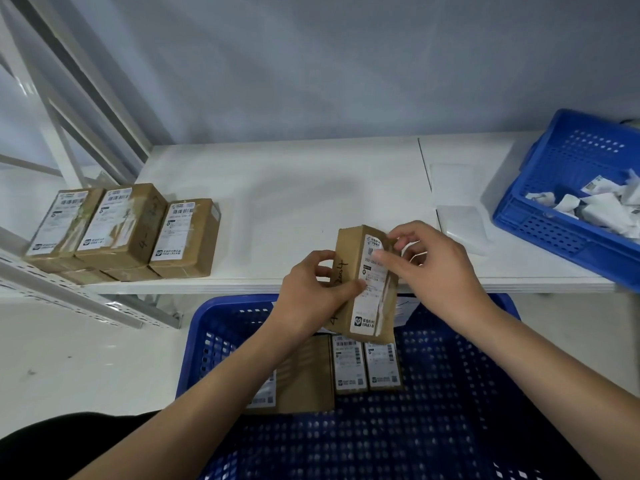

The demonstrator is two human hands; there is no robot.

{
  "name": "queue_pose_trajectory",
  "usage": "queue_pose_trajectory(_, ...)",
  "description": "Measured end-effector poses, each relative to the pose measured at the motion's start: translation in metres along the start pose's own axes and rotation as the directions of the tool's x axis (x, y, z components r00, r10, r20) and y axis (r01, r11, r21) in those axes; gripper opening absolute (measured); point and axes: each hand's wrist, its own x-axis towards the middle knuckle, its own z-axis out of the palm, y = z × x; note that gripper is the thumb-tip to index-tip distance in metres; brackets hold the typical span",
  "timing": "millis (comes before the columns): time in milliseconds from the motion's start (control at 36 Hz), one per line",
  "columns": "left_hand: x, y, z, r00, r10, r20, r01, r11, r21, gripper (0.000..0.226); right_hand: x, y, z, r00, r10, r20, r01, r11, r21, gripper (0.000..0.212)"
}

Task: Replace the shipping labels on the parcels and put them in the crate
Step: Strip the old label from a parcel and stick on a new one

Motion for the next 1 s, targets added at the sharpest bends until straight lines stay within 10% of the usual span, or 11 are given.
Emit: queue_pose_trajectory(1000,-0.002,-0.003,0.001,0.999,0.005,0.042,-0.009,0.996,0.091,0.049,-0.012,-0.01,0.002,0.995,-0.082,0.052,0.091,0.978,-0.19,0.008)
